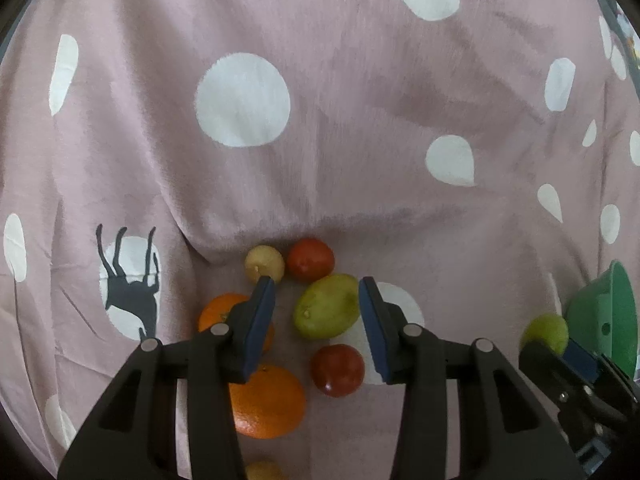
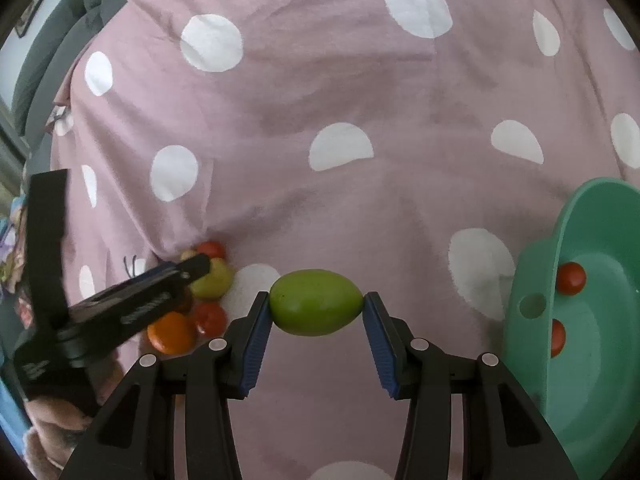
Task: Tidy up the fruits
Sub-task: 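Grasp the yellow-green mango with the left tool, then carry the mango in the left tool over the bowl while the right tool carries the lime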
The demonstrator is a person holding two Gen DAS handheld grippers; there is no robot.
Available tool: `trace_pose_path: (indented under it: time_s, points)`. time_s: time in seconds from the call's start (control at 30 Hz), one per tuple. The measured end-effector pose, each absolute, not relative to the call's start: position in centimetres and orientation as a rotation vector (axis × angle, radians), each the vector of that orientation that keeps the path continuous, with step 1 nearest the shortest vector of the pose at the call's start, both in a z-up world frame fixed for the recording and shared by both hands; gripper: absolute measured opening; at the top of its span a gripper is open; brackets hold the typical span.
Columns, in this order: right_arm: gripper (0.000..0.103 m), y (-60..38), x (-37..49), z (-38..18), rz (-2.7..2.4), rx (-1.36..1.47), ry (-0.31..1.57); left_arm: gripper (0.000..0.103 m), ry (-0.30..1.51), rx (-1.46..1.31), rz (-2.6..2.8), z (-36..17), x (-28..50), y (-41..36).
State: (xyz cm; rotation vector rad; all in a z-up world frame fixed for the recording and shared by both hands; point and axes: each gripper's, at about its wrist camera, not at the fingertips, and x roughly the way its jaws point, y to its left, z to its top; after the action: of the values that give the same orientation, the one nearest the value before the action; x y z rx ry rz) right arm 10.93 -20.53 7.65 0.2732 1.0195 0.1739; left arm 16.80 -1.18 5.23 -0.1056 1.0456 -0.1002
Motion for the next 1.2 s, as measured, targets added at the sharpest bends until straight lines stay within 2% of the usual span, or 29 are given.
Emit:
trace_pose_path:
  time_s: [0.6, 0.87, 1.2]
  points:
    - [0.048, -20.4, 10.7, 7.4, 0.197, 0.283, 1.030, 0.043, 1.055, -0.094, -0.096, 2.4, 17.5, -3.9]
    - [0.048, -20.6, 10.6, 7.5, 0.191, 0.291, 1.024, 0.038, 1.075, -0.076, -0.066, 1.1, 17.4, -5.3]
    - [0.048, -22.7, 9.4, 9.4, 0.152, 0.315, 0.952, 0.038, 0.953, -0.046, -0.137, 6.2, 13.4, -7.3]
